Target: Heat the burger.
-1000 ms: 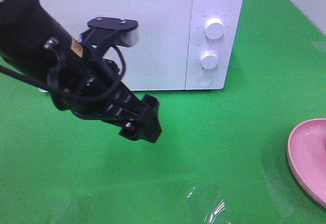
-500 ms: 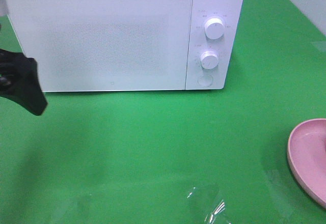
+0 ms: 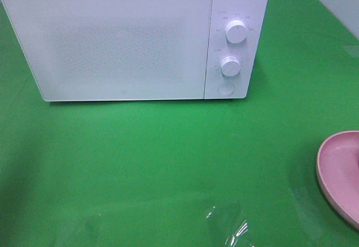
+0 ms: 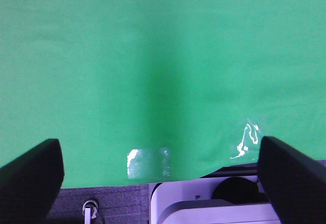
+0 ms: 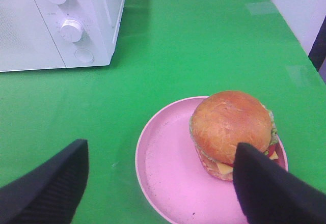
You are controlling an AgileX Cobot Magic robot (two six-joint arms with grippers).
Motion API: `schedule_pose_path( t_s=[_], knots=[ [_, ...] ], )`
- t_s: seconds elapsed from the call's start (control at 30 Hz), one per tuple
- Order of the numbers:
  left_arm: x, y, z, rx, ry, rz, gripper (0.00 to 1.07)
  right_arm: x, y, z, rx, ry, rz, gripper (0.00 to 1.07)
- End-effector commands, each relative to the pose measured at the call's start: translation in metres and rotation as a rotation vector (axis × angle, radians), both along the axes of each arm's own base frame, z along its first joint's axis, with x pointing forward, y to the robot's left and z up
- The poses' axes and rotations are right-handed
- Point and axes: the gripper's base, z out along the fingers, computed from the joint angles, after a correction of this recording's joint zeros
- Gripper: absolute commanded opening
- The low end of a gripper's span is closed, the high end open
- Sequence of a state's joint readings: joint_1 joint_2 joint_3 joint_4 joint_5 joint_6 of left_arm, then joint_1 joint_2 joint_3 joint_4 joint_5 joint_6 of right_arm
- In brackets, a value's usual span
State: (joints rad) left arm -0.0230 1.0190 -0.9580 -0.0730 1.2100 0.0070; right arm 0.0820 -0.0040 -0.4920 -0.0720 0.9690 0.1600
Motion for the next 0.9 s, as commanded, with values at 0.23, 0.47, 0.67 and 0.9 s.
schedule_pose_path(
  t_s=[0.23,0.47,0.67,0.9],
  knots=[
    [-0.074,0.009,-0.028,0.053,-0.113,0.028,0.95,-0.004,0.000,0.000,0.000,-0.033,-0.004,0.75],
    [-0.104,0.009,-0.059,0.051,-0.211,0.033,0.95,-0.004,0.000,0.000,0.000,-0.033,-0.004,0.75],
    [-0.133,0.007,-0.051,0.022,-0.441,0.039,0.95,-0.004,0.000,0.000,0.000,-0.033,-0.004,0.75],
    [-0.155,0.006,-0.047,0.011,-0.585,0.039,0.95,-0.004,0.000,0.000,0.000,-0.033,-0.004,0.75]
  ],
)
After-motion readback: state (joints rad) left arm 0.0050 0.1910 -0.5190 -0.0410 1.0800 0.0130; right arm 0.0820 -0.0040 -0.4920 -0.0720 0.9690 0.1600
